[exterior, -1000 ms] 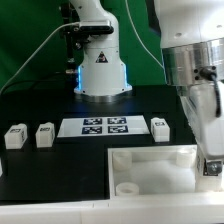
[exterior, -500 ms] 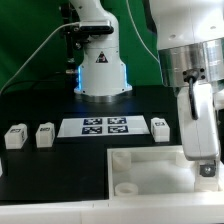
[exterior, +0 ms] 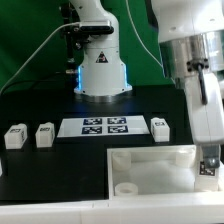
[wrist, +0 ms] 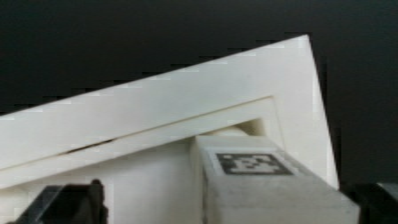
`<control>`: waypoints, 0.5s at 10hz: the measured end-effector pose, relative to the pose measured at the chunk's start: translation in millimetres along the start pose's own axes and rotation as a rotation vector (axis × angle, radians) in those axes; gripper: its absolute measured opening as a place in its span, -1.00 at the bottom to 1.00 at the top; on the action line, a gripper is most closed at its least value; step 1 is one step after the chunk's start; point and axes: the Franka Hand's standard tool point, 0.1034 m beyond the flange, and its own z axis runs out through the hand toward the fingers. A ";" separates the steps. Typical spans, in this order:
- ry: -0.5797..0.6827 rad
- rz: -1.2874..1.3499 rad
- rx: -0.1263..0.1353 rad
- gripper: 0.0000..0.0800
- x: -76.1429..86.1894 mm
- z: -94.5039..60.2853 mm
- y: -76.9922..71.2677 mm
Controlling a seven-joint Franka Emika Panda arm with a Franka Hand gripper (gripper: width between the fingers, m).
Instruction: Assemble one leg
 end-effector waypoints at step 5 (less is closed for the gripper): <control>-0.019 -0.027 0.008 0.62 -16.0 -16.9 8.5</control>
Offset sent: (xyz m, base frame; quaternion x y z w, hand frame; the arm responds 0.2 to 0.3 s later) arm 0.0000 0.0000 0.0000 0.0000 0.0000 0.0000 1.0000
